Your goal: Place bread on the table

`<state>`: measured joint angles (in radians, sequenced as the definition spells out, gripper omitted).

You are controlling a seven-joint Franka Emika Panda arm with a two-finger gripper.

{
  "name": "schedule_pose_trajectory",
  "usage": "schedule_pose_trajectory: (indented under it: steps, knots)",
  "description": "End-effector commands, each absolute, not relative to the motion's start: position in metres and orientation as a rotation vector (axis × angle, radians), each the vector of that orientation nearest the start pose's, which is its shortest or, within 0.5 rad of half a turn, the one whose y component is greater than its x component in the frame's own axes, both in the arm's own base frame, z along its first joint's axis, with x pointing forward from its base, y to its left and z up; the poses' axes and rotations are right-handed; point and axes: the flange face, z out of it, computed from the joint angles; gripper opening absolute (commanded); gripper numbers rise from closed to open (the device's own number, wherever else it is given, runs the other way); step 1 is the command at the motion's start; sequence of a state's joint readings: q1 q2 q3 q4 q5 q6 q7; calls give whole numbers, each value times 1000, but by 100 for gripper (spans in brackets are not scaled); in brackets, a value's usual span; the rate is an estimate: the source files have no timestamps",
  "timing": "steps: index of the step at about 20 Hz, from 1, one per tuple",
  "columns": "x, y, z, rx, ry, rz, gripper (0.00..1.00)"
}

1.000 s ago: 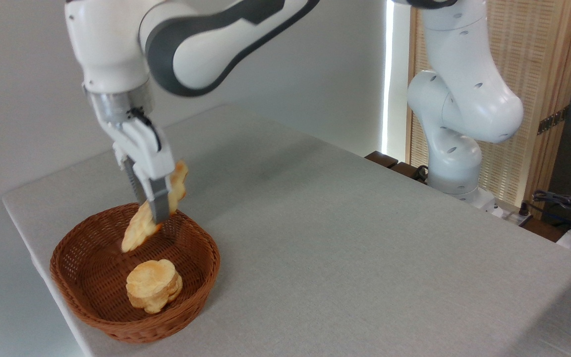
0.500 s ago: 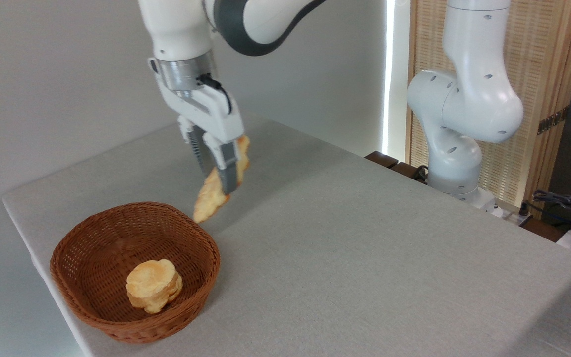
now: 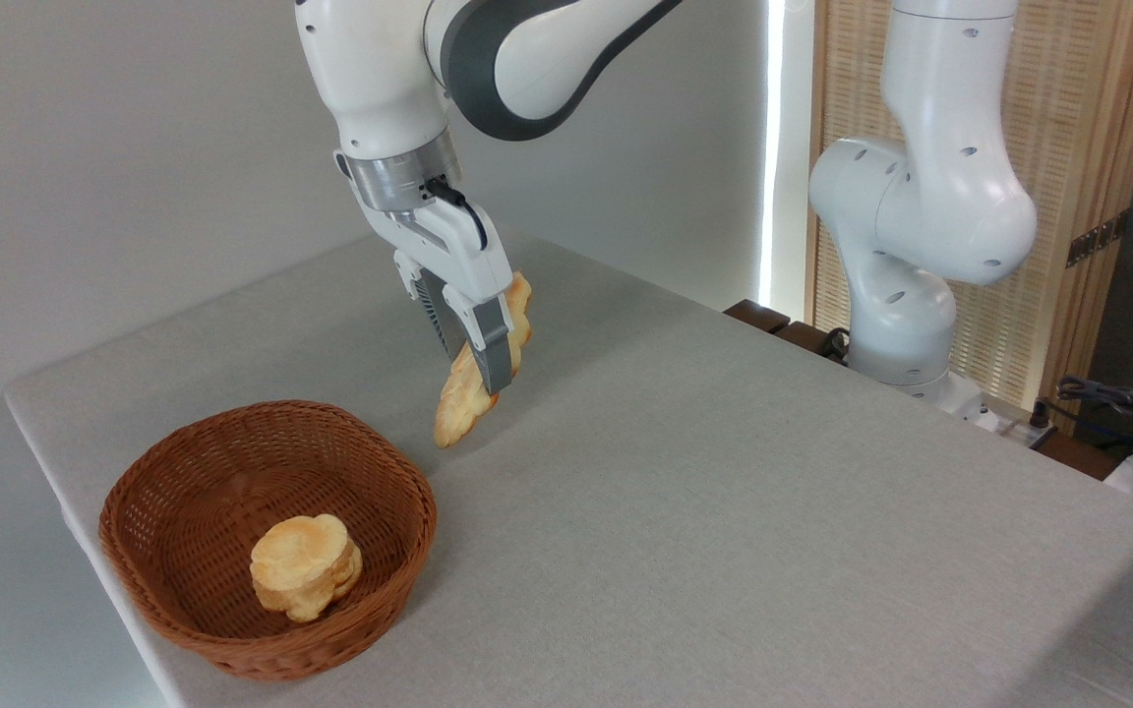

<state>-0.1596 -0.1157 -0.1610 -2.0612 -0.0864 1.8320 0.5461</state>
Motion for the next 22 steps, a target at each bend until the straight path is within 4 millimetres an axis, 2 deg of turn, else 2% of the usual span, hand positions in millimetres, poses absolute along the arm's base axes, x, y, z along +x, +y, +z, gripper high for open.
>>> schedule_pose_trajectory:
  steps: [1, 7, 11, 13, 16, 22]
  knots:
    - [482, -168, 476, -2931, 1303, 157, 100]
    - [490, -167, 480, -2928, 1293, 151, 100]
    - [514, -157, 505, -2925, 1264, 48, 100]
    - [526, -138, 512, -2872, 1217, 15, 100]
    - [539, -115, 528, -2900, 1154, -72, 100]
    - [547, -97, 537, -2992, 1074, -136, 100]
